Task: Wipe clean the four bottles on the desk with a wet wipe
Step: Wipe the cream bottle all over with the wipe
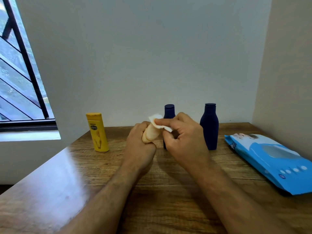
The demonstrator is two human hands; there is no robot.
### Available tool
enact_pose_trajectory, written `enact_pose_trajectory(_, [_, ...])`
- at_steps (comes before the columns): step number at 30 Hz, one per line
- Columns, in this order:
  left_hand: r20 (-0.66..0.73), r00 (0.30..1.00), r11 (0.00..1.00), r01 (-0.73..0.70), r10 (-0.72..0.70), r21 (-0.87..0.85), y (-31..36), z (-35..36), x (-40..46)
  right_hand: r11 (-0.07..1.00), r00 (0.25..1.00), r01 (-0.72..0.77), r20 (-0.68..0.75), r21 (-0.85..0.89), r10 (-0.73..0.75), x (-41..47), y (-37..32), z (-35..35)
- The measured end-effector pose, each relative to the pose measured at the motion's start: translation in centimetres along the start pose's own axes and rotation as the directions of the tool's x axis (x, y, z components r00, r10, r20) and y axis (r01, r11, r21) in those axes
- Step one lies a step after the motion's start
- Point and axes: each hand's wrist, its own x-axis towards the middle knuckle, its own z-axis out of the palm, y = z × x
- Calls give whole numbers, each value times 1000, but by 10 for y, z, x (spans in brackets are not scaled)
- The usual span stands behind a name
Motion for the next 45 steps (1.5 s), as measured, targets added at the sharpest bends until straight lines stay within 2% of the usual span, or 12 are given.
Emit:
enact_pose_trajectory(6, [-112,991,994,57,-68,-97,-1,-5,6,983,980,161,129,-87,-149,-6,-8,5])
enact_pose_trajectory(9, [-96,993,996,68,-72,-51,-2,-2,6,976,977,205,-49,-69,-209,-5,-13,7])
enact_pose_trajectory(13, [-41,999,999,33,-33,12,1,0,4,994,970,96,-220,-43,-103,1,-11,4])
enact_pose_trajectory(16, [0,1000,1000,15,-15,4,0,2,2,999,994,48,-93,-22,-50,-1,-8,3])
enact_pose_trajectory(20, [-107,993,998,55,-58,-25,-1,-1,4,987,977,152,158,-60,-141,-5,-13,5])
enact_pose_trajectory(24, [-124,992,993,3,12,119,-7,-1,5,967,962,237,164,-95,-220,-5,-15,4])
enact_pose_trajectory(28, [-97,982,952,-130,162,276,-10,-1,5,994,995,94,-8,-58,-95,-1,-8,5])
enact_pose_trajectory(32, [-52,996,991,-68,75,116,-7,1,3,995,997,-5,-81,103,13,0,-12,4])
enact_pose_trajectory(35, [20,999,998,-43,42,39,-4,3,-1,991,998,54,-44,125,-49,-1,-15,1])
enact_pose_trajectory(40, [-29,998,973,53,-48,224,-12,5,2,981,973,-96,-190,170,128,2,-14,2])
enact_pose_trajectory(43, [-43,994,965,113,-106,238,-11,5,1,956,934,-231,-235,182,270,7,-5,-1])
enact_pose_trajectory(45, [-13,995,976,96,-95,194,-7,5,-1,964,946,-250,-188,90,263,7,1,-3])
